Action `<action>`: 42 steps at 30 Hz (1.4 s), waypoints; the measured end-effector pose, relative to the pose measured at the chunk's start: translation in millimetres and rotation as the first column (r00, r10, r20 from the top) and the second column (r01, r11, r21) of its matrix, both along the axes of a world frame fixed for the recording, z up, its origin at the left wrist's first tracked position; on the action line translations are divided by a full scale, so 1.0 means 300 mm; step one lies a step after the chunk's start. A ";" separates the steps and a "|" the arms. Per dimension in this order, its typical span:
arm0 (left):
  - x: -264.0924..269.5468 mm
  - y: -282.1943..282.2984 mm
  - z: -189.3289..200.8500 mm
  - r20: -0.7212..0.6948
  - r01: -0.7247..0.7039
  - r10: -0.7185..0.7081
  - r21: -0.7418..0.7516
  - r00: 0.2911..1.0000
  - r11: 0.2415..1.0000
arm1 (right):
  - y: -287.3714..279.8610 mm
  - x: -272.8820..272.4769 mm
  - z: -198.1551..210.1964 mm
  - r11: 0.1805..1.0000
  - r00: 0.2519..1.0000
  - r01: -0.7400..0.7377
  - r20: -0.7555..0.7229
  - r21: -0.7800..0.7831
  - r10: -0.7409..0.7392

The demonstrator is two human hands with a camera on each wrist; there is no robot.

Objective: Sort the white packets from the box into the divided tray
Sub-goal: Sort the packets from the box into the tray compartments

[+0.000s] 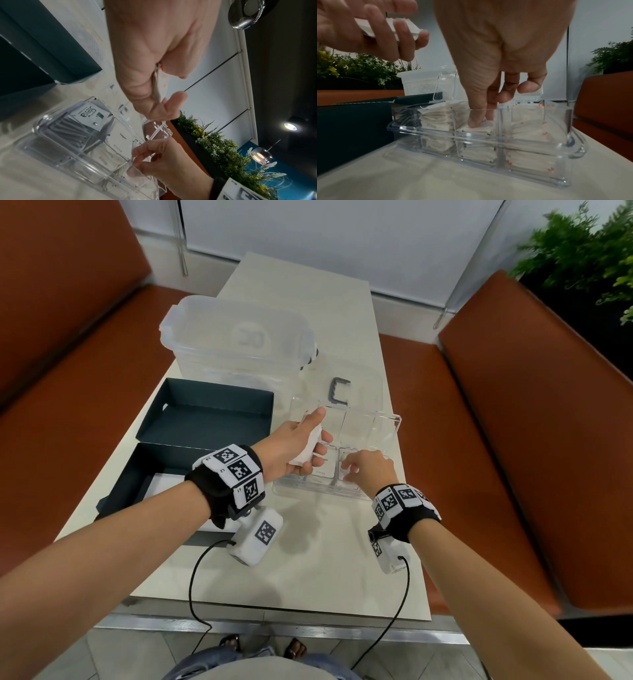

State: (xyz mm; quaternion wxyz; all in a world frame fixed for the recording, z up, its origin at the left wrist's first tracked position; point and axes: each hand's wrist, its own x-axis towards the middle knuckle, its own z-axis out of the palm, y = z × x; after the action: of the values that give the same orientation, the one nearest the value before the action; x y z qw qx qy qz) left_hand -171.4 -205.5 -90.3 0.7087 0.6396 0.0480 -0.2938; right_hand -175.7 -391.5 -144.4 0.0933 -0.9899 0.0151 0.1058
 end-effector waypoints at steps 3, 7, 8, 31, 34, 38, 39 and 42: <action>-0.005 0.006 -0.004 -0.008 0.002 -0.002 -0.007 1.000 1.000 | -0.004 0.005 0.013 1.000 1.000 0.006 -0.005 0.030 -0.006; -0.005 0.001 0.007 -0.111 -0.021 0.013 -0.066 0.994 0.998 | -0.019 0.004 0.043 0.995 1.000 0.018 0.004 0.102 -0.018; -0.004 0.000 0.010 -0.147 -0.024 0.010 -0.097 0.989 0.995 | -0.023 0.002 0.053 0.992 1.000 0.018 0.020 0.123 -0.021; 0.032 -0.076 0.072 -0.097 0.008 -0.026 -0.183 0.995 0.983 | -0.164 0.038 0.218 0.607 0.960 0.099 0.085 0.789 -0.267; 0.028 -0.077 0.062 -0.111 -0.007 -0.012 -0.162 0.994 0.987 | -0.242 0.039 0.162 0.799 0.956 0.187 0.082 0.572 -0.283; 0.018 -0.075 0.052 -0.118 -0.012 -0.003 -0.124 0.993 0.992 | -0.272 0.034 0.078 0.869 0.951 0.274 0.020 0.413 -0.310; 0.016 -0.075 0.051 -0.119 -0.011 -0.003 -0.116 0.993 0.993 | -0.268 0.034 0.062 0.866 0.948 0.289 0.002 0.407 -0.317; 0.012 -0.074 0.051 -0.128 -0.019 0.005 -0.108 0.992 0.994 | -0.247 0.039 0.031 0.864 0.942 0.320 -0.032 0.389 -0.334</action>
State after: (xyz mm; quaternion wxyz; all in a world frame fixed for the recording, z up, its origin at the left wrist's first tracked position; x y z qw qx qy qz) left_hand -167.9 -227.7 -74.9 0.7397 0.5799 0.0808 -0.3318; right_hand -164.0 -465.6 -135.2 0.3043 -0.9364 0.1598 0.0713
